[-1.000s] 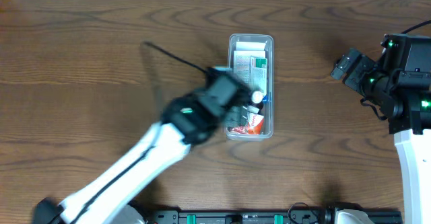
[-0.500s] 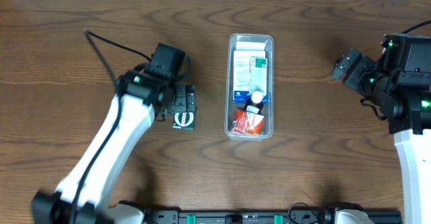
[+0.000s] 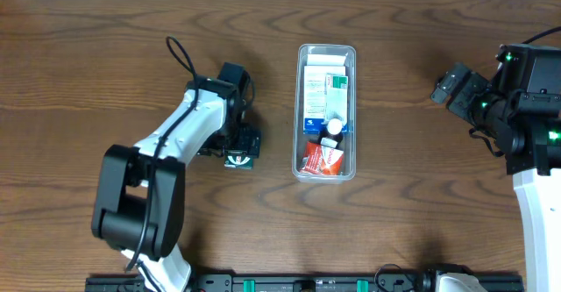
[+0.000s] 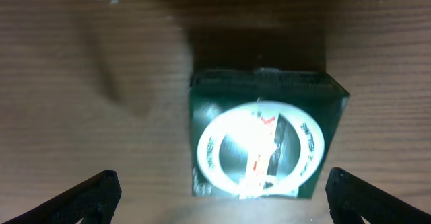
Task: Pack container
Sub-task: 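Move left gripper to the green ointment box and grasp it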
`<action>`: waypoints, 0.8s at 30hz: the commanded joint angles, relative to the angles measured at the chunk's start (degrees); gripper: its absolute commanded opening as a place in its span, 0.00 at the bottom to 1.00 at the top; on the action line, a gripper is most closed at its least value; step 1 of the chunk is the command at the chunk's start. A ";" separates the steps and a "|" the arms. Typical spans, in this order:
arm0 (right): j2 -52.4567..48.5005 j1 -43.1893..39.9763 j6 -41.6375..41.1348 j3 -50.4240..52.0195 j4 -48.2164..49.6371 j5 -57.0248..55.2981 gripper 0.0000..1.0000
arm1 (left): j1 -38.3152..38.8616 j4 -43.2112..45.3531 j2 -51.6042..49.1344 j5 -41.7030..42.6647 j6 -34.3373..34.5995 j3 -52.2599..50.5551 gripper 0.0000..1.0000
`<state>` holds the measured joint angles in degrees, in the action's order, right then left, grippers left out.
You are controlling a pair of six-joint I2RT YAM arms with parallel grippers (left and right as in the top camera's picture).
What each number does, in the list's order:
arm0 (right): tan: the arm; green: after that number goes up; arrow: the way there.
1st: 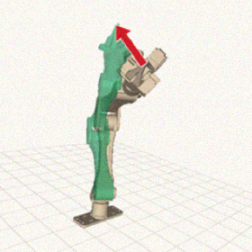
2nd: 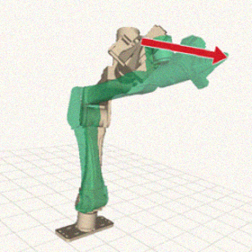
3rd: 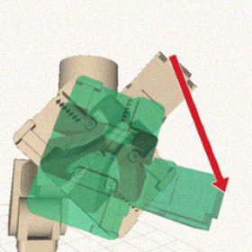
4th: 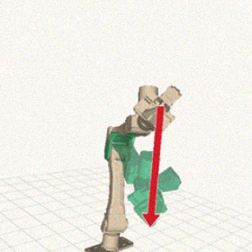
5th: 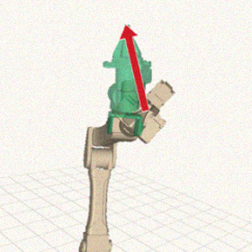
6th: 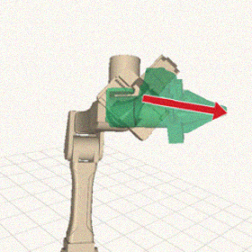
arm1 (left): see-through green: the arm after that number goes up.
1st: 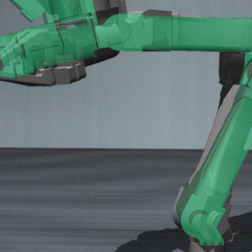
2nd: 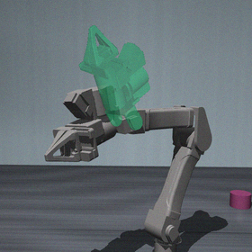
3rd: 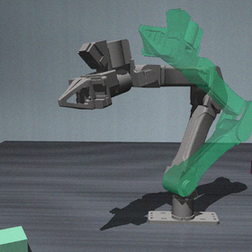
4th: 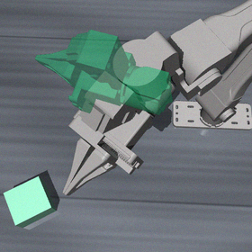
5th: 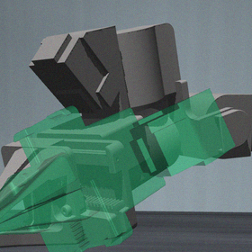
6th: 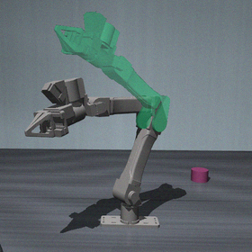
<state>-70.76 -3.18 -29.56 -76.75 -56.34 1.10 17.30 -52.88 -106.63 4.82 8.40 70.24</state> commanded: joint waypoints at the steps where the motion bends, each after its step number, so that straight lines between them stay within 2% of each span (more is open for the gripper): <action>1: 0.09 -0.17 -0.59 -0.11 -0.07 0.00 0.99 | -0.24 0.72 -0.72 1.51 -3.74 -0.35 0.98; 7: 0.09 -0.17 -0.59 -0.11 -0.07 0.00 0.99 | -0.26 2.51 -0.81 3.61 -5.64 -0.92 0.98; 24: 0.09 -0.17 -0.59 -0.11 -0.07 0.00 0.99 | -0.24 5.68 -0.87 3.56 -3.65 -1.79 0.99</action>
<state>-70.76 -3.18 -29.56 -76.75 -56.34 1.10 17.30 -47.27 -106.96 7.79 4.32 69.01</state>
